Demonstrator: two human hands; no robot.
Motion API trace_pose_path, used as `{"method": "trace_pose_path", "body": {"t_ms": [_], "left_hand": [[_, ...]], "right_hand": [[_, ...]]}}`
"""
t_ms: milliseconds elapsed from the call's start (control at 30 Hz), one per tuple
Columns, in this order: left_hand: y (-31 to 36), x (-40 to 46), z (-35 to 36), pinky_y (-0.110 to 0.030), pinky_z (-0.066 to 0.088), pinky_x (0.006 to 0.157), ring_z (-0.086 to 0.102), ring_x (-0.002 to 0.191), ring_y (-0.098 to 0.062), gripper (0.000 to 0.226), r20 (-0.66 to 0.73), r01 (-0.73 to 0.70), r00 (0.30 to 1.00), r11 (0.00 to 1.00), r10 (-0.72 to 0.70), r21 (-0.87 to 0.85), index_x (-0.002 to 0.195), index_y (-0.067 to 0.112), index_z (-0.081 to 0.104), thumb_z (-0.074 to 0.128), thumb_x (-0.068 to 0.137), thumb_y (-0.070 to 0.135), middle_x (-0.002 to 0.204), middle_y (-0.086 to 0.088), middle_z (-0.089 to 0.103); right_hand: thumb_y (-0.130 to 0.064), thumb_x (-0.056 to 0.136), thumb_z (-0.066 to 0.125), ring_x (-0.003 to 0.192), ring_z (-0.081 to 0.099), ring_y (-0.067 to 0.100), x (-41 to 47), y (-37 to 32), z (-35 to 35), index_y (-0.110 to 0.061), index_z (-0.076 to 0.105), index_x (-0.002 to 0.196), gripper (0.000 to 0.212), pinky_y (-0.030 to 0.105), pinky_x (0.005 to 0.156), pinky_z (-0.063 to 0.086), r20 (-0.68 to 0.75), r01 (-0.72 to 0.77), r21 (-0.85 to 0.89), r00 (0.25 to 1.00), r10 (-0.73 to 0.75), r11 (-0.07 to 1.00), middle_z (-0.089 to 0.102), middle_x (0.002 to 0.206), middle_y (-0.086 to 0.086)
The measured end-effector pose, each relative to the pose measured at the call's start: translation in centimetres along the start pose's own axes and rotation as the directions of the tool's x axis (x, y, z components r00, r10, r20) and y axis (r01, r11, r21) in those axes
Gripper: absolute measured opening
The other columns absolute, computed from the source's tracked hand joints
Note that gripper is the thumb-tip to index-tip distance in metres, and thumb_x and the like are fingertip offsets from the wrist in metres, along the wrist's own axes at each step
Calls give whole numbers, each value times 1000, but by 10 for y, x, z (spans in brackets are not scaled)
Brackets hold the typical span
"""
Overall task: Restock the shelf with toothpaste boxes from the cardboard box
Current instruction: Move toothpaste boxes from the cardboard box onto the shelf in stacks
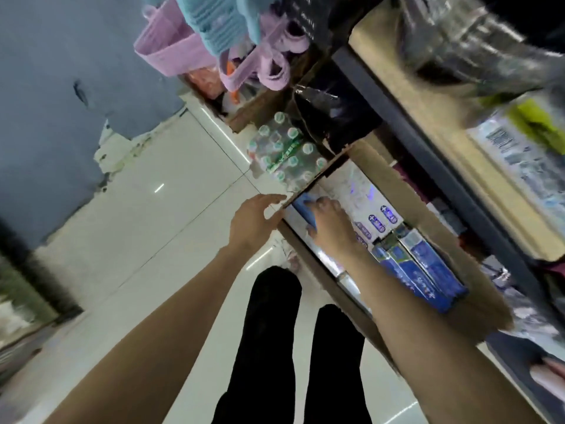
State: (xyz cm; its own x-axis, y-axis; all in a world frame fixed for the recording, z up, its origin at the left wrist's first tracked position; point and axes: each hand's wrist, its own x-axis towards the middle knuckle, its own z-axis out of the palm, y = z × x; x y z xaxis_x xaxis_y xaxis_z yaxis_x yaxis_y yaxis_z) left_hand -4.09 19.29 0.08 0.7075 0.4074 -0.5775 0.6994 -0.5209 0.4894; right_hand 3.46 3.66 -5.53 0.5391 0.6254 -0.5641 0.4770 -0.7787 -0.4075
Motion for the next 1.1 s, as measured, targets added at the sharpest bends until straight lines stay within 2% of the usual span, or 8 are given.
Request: {"method": "trace_pose_path", "body": {"t_ms": [267, 400, 567, 733, 867, 933, 1000, 1100], "left_hand": [[-11, 5, 6, -31, 45, 86, 60, 103, -14, 18, -43, -81, 996, 994, 78, -73, 107, 27, 69, 58, 93, 26, 107, 10, 67], [-8, 4, 6, -25, 41, 78, 60, 100, -10, 18, -49, -55, 997, 996, 51, -77, 107, 28, 69, 57, 93, 25, 107, 11, 67], [-2, 2, 7, -23, 39, 74, 60, 98, -9, 19, -48, -25, 999, 998, 22, -63, 108, 30, 68, 56, 93, 25, 106, 13, 66], [1, 0, 9, -27, 43, 82, 58, 104, -14, 21, -43, 8, 999, 1000, -9, -13, 112, 28, 66, 56, 93, 25, 112, 10, 66], [27, -11, 10, -33, 39, 100, 44, 121, -23, 45, -245, -218, 943, 974, 225, 56, 129, 17, 55, 52, 87, 30, 131, -4, 53], [52, -21, 10, -24, 29, 106, 35, 130, -15, 62, -128, -360, 930, 924, 344, -131, 139, 15, 43, 60, 83, 38, 141, -4, 43], [78, -31, 16, -20, 23, 110, 27, 137, -10, 86, 150, -330, 909, 893, 388, -305, 146, 18, 27, 74, 77, 37, 149, -1, 31], [105, -29, 34, -19, 22, 105, 31, 135, -16, 90, 297, -302, 873, 906, 388, -297, 144, 15, 31, 81, 71, 34, 146, -4, 38]], "right_hand": [[-55, 65, 77, 106, 44, 39, 52, 29, 13, -17, 54, 125, 75, 44, 79, 41, -107, -47, -94, 994, 37, 994, 46, 118, 25], [-38, 75, 73, 112, 43, 39, 50, 37, 8, -21, 48, 132, 64, 43, 80, 46, -7, 16, -23, 1000, -17, 1000, 37, 131, 19], [-24, 69, 78, 107, 50, 39, 23, 48, -1, -15, 55, 122, 58, 45, 78, 49, -167, -14, 200, 985, 48, 980, 42, 130, 14], [-10, 75, 74, 100, 43, 2, -23, 61, -27, -16, 54, 117, 47, 7, 79, 37, -331, 19, 503, 928, 173, 864, 45, 124, 6], [-12, 67, 75, 95, 47, -2, -64, 66, -51, -16, 54, 108, 47, 28, 82, 48, -395, 81, 555, 902, 177, 828, 44, 120, 4], [-19, 66, 70, 100, 50, 6, -86, 63, -71, -21, 54, 107, 44, 23, 78, 48, -450, 158, 554, 883, 134, 817, 43, 120, 8], [-18, 66, 66, 95, 52, 13, -109, 56, -91, -23, 55, 105, 41, 16, 81, 47, -512, 233, 533, 854, 91, 813, 42, 117, 10], [-16, 70, 65, 96, 56, 15, -126, 52, -101, -20, 58, 102, 32, 20, 87, 48, -531, 262, 515, 845, 64, 816, 43, 113, 1]]}}
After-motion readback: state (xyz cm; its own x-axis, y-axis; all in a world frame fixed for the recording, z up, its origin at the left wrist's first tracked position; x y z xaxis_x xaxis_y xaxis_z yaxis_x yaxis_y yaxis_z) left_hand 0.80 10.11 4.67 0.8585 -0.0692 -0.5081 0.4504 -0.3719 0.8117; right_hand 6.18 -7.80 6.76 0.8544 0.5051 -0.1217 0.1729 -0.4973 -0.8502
